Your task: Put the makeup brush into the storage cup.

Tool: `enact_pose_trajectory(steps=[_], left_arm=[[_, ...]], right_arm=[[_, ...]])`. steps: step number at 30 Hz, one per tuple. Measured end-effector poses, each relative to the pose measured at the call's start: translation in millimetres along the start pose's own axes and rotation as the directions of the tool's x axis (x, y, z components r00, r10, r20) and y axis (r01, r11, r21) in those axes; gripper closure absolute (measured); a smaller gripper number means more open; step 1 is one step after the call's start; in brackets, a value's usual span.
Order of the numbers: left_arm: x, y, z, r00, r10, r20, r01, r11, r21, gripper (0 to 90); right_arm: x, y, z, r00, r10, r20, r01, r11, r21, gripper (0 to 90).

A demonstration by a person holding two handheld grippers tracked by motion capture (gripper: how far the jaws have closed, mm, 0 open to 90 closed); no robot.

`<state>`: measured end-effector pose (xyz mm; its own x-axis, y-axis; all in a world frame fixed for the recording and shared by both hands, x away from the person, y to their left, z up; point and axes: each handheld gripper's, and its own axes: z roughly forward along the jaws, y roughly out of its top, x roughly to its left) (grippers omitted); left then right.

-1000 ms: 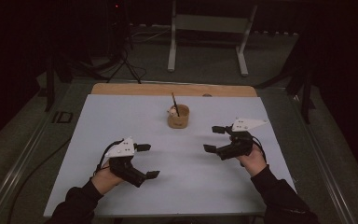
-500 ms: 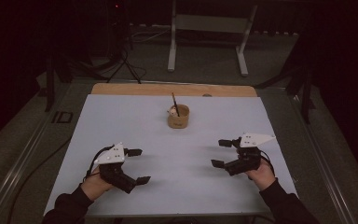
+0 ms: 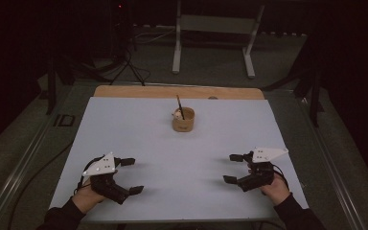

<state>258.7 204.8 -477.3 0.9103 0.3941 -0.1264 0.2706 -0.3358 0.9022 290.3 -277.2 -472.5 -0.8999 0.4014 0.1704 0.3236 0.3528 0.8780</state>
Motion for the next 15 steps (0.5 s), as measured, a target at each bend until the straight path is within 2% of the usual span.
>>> enact_pose_trajectory(steps=[3,8,15], left_arm=[[0.0,-4.0,-2.9,1.0,0.0,-0.007,0.0,1.0,0.006,2.2],[1.9,-12.0,-7.3,0.9995,-0.018,-0.025,0.018,0.9997,-0.014,2.5],[3.2,-19.2,-14.1,0.9988,-0.035,-0.036,0.035,0.9994,0.003,2.5]], right_arm=[[-0.3,-5.4,-3.0,1.0,0.006,0.002,-0.006,1.0,0.004,13.8],[0.1,-15.0,-5.9,0.9999,0.012,0.009,-0.012,1.0,0.021,13.8],[-0.6,-22.7,-10.8,0.9997,0.021,0.011,-0.021,1.0,0.012,13.8]])
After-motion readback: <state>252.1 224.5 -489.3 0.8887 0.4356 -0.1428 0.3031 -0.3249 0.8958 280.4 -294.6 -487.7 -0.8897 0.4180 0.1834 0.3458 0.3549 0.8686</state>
